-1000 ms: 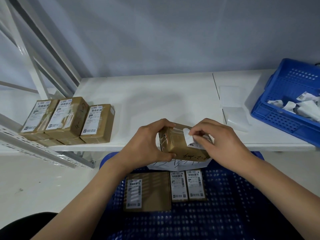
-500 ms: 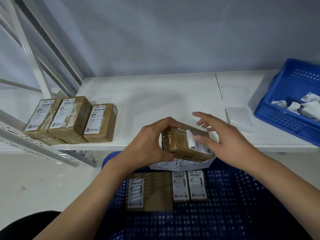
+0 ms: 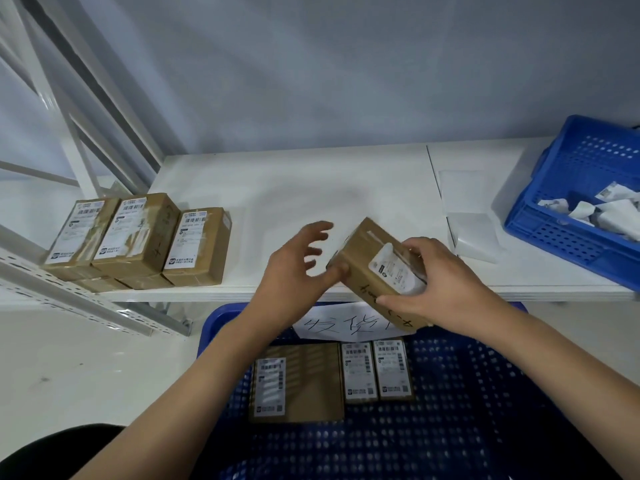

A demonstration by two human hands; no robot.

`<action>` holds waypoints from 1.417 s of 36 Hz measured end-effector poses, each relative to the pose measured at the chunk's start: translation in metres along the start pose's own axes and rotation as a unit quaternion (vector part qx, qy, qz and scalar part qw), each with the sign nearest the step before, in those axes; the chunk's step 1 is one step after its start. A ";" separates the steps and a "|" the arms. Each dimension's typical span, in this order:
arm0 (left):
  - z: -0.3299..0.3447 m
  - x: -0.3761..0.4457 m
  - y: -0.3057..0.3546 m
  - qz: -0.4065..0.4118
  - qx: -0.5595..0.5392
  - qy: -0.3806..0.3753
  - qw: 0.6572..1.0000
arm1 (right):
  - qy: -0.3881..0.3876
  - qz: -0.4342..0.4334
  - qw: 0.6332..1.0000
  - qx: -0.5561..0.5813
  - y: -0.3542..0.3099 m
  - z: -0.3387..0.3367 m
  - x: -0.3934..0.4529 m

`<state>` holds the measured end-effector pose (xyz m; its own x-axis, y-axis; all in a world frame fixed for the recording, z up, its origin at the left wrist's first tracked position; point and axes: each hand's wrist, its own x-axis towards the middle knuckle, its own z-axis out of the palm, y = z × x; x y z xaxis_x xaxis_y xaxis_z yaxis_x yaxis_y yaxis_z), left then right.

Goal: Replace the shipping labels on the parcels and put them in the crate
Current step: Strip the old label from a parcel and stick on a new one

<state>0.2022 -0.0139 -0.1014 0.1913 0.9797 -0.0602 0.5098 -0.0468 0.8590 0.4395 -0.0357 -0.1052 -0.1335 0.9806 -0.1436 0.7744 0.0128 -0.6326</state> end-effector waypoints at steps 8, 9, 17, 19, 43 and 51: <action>0.034 -0.009 0.008 -0.172 -0.215 0.031 0.961 | 0.055 0.013 0.998 0.001 -0.004 0.020 -0.006; 0.035 -0.009 0.008 -0.180 -0.231 0.039 0.955 | 0.052 0.011 0.999 0.005 -0.004 0.022 -0.006; 0.025 -0.005 0.002 -0.195 -0.197 0.060 0.959 | 0.053 -0.030 0.998 0.031 -0.008 0.016 -0.007; 0.023 -0.004 0.002 -0.188 -0.170 0.068 0.965 | 0.098 -0.095 0.991 0.014 -0.009 0.011 -0.006; 0.023 -0.005 0.004 -0.183 -0.128 0.042 0.974 | 0.072 -0.210 0.975 -0.019 -0.005 0.022 -0.010; 0.024 -0.005 0.002 -0.185 -0.125 0.031 0.974 | 0.092 -0.224 0.970 -0.005 -0.005 0.021 -0.009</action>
<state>0.2226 -0.0232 -0.1115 -0.0219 0.9303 -0.3660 0.3128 0.3541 0.8813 0.4238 -0.0489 -0.1173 -0.3458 0.8948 0.2824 0.6704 0.4462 -0.5929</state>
